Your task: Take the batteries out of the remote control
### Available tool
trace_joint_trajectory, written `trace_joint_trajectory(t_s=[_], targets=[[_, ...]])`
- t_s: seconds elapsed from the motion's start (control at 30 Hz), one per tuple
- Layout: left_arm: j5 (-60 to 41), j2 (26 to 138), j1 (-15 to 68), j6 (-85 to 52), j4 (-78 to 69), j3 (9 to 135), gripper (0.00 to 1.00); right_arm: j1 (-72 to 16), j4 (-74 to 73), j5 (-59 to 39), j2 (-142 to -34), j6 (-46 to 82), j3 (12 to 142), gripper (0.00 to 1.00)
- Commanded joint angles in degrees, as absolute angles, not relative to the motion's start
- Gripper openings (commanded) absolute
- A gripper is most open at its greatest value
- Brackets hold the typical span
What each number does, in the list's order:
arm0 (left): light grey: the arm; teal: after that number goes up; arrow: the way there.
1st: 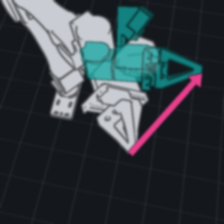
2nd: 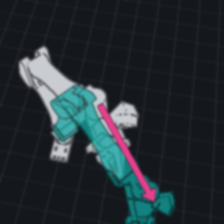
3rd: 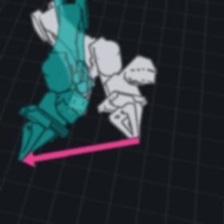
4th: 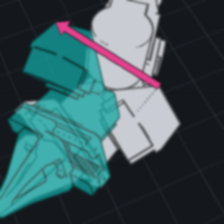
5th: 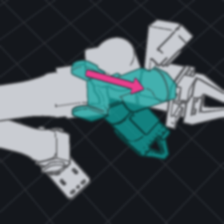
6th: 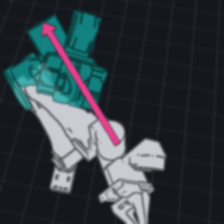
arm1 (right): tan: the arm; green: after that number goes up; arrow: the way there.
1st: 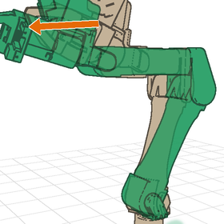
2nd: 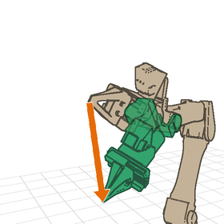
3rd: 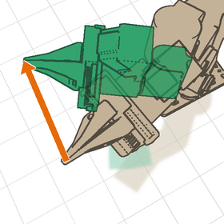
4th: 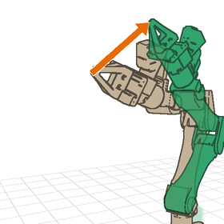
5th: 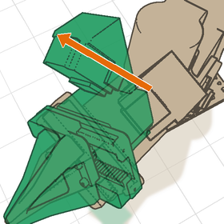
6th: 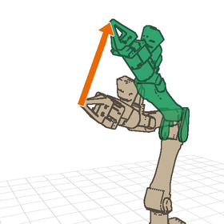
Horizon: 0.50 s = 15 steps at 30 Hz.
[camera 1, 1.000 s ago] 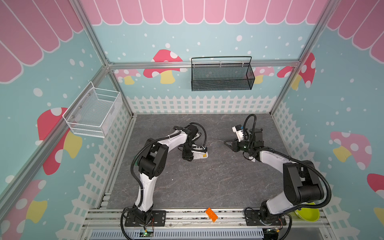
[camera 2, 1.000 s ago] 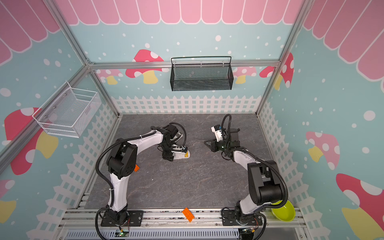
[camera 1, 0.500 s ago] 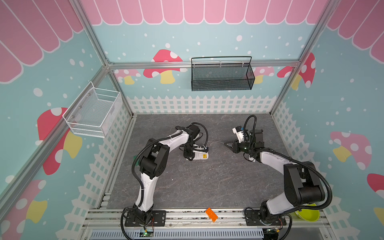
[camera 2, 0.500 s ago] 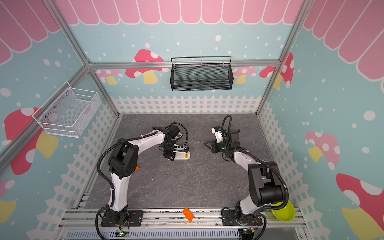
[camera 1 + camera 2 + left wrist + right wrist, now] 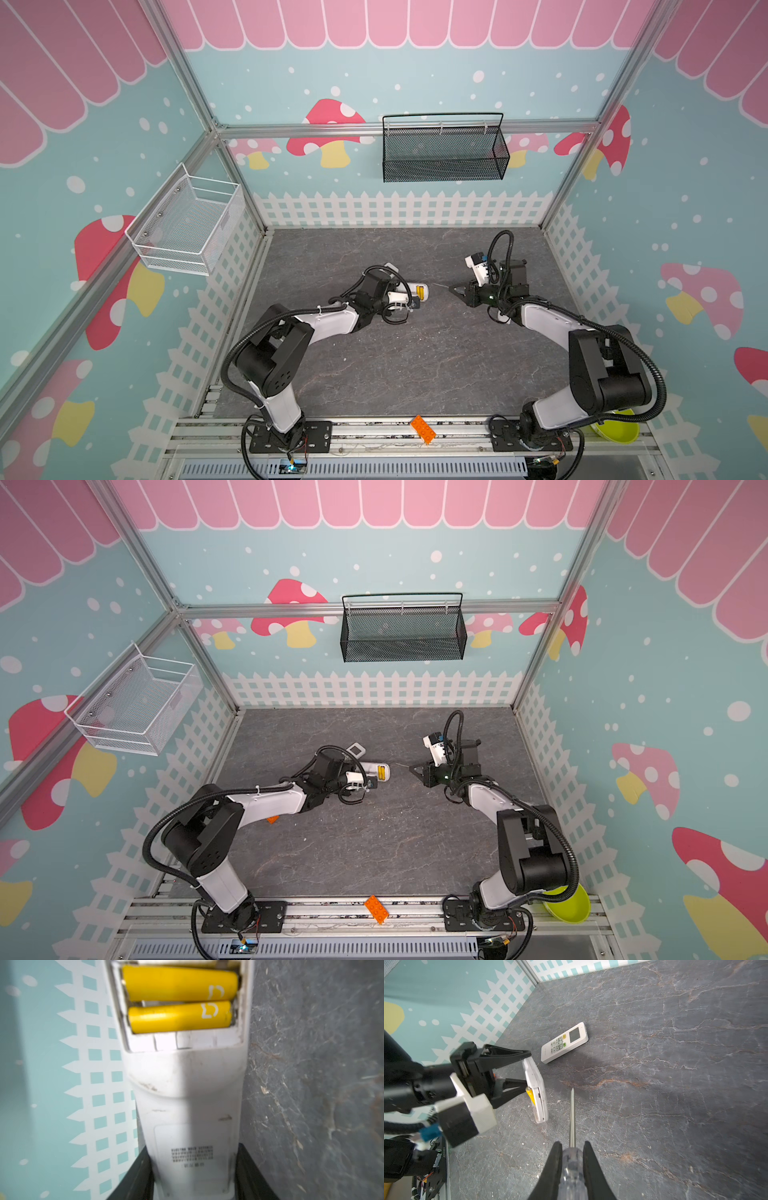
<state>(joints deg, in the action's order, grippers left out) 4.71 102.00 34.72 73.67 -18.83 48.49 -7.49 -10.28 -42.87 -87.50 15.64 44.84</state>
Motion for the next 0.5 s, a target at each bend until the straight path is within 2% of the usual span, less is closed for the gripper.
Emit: trace_joint_trajectory(t_s=[0.0,0.1,0.2,0.47], targets=[[7.61,108.08,35.95,83.03,-53.64,42.06,0.0,-7.4,-10.08,-42.67,-87.33,13.9,44.06,0.0],[8.16,114.71,36.17,87.45,-69.04,40.46,0.0,-7.95,-9.94,-42.2,-88.38,13.54,44.33,0.0],[7.93,119.21,36.2,90.17,-77.9,40.43,0.0,-8.73,-9.76,-41.66,-89.98,13.1,44.79,0.0],[7.14,122.91,35.97,93.49,-81.3,40.83,0.0,-9.62,-9.22,-36.57,-94.18,11.36,47.29,0.0]])
